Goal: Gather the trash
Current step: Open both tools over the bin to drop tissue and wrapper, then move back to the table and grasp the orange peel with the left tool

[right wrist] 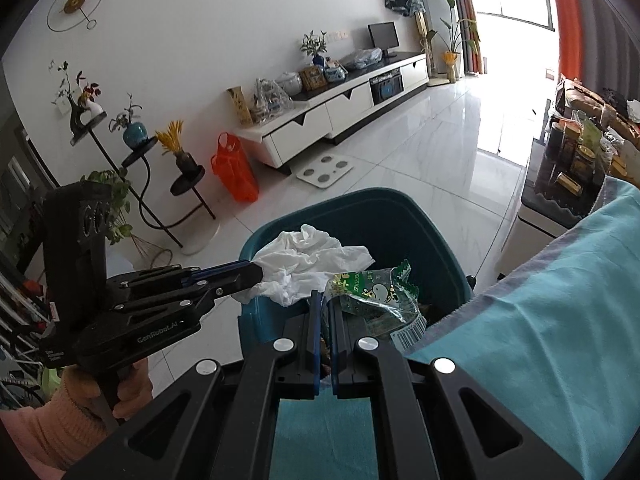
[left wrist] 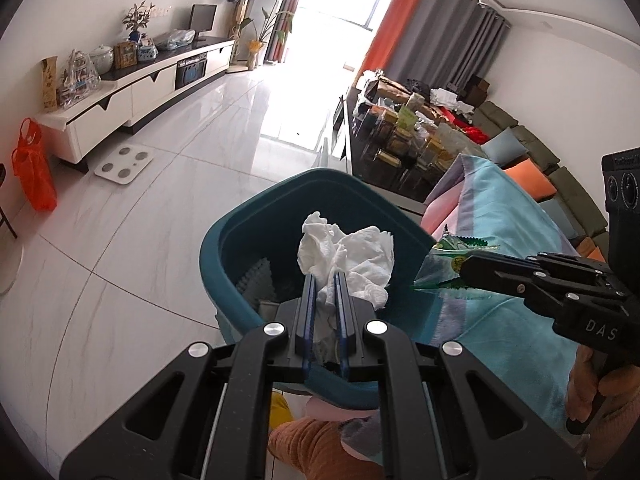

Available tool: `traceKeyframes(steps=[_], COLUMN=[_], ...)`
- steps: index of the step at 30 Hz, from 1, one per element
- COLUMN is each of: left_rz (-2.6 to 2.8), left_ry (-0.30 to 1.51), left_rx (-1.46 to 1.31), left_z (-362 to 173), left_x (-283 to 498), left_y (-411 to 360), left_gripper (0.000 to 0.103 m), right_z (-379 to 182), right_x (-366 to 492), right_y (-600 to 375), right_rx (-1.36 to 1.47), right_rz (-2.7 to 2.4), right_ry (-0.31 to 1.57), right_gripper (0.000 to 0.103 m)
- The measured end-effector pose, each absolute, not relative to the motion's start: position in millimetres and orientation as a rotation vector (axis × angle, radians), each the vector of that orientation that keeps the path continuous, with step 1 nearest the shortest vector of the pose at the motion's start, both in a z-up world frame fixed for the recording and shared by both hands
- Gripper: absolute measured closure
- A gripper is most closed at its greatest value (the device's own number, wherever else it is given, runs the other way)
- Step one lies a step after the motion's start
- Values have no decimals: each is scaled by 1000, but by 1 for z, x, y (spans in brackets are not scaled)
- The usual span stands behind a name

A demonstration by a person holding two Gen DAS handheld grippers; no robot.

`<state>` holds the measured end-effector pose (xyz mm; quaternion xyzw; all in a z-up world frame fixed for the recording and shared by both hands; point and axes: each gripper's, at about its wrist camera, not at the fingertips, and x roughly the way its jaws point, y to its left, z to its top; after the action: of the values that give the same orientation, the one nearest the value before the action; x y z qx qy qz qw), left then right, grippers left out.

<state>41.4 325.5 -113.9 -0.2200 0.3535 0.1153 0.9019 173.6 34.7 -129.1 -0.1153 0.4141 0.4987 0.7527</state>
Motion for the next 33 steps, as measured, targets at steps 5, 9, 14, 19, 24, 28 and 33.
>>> traceKeyframes(steps=[5,9,14,19,24,28,33], left_rz=[248,257,263,261,263,266,253], left_ry=[757,782,798,800,778,747,694], left_rx=[-460,-469,-482,-491,-498,-487,-460], left_z=[-125,-134,-144,-150,-148,-138,-118], left_x=[50,62,73,77,75,69,57], left_y=[329,329,328,328,326,324,315], left_gripper=[93,92,91,83,81,74,66], right_z=[-135,-139,-139,-140,-140,-137,-125], right_x=[177,181,185,189,187,188,185], right_y=[46,54,59,59,56,48,27], right_rx=[-273,-281,-273,-258,-250,-225,-184], right_rz=[1085,1071,1056,1044,1043,1045,1054], right_ry=[936,962,977,992,986,978,945], right_gripper=[98,92,91,87,86,86,86])
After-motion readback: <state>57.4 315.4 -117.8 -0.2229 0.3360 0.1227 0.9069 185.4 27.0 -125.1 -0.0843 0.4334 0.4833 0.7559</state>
